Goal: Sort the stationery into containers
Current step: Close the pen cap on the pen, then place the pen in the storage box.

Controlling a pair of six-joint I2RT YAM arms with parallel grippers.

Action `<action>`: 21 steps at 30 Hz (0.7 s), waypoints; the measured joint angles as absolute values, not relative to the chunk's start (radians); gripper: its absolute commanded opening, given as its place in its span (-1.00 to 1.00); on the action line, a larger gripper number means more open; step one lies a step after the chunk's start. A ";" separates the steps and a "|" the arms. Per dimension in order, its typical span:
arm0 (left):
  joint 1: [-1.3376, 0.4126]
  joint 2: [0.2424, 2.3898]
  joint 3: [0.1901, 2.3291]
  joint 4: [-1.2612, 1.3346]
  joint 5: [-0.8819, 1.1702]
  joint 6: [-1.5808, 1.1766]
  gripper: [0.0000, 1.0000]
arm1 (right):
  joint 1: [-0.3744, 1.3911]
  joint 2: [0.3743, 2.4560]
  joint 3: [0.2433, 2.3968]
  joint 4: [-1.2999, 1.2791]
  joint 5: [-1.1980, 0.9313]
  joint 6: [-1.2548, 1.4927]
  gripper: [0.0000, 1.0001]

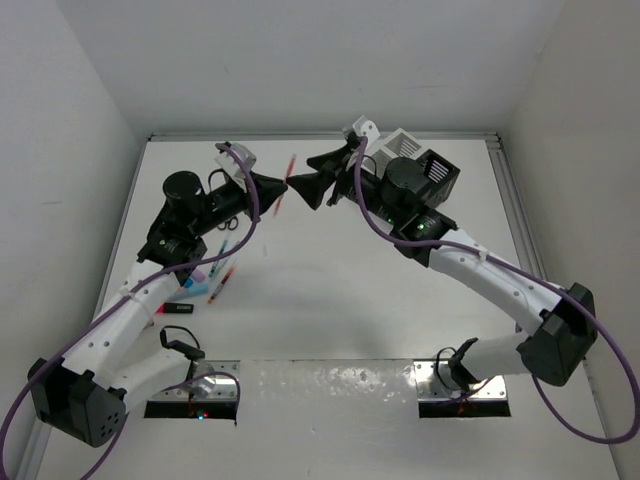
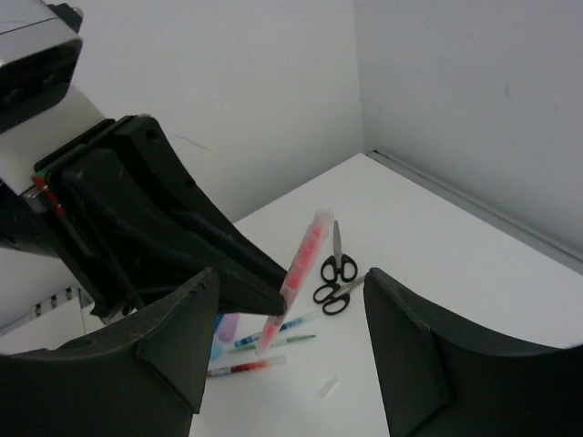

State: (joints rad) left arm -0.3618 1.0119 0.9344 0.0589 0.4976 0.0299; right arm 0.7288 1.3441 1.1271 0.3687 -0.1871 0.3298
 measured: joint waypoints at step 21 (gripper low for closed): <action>-0.379 0.996 0.920 0.057 0.499 0.067 0.99 | 0.736 1.504 1.199 0.401 -0.204 0.449 -1.00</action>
